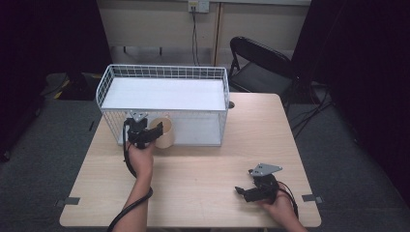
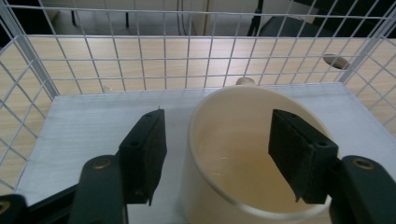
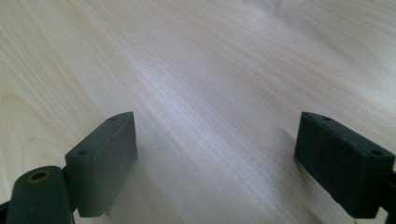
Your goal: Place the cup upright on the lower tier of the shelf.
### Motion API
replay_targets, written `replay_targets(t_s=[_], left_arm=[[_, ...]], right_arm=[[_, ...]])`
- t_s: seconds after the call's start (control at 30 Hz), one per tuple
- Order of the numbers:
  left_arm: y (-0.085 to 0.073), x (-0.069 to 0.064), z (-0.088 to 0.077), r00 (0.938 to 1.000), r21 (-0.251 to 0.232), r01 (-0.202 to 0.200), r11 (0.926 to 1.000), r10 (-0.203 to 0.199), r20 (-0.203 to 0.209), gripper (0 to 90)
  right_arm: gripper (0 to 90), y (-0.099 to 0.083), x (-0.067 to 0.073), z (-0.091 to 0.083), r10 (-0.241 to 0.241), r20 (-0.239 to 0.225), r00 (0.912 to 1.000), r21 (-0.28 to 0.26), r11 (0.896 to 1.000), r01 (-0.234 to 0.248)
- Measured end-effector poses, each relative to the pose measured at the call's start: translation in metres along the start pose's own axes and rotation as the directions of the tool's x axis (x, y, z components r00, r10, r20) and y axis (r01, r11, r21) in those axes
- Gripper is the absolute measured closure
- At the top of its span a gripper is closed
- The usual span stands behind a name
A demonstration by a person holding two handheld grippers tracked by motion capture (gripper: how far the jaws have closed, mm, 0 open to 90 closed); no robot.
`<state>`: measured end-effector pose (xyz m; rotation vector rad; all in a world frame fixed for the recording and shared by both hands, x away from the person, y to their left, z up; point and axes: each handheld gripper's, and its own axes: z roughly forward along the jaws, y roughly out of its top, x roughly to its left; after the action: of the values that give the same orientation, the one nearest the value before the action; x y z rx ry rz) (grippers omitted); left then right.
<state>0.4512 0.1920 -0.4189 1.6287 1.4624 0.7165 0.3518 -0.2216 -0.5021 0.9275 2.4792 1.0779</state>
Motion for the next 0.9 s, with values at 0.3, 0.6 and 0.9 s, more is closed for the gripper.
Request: replay_targets(t_s=[0.3, 0.6, 0.9], left_arm=[[0.000, 0.003, -0.019, 0.9983, -0.012, -0.013, 0.9998, 0.014, 0.057, 30.8], [-0.012, 0.008, -0.033, 0.9949, -0.013, -0.014, 0.9998, 0.015, 0.100, 27.0], [-0.026, 0.001, -0.025, 0.9911, 0.011, -0.054, 0.9985, 0.052, 0.123, 26.8]], right_arm=[[12.4, 0.000, 0.000, 0.000, 0.000, 0.000, 1.0000, 0.000, 1.000, 0.000], [12.4, 0.000, 0.000, 0.000, 0.000, 0.000, 1.0000, 0.000, 1.000, 0.000], [12.4, 0.000, 0.000, 0.000, 0.000, 0.001, 1.0000, 0.000, 1.000, 0.000]])
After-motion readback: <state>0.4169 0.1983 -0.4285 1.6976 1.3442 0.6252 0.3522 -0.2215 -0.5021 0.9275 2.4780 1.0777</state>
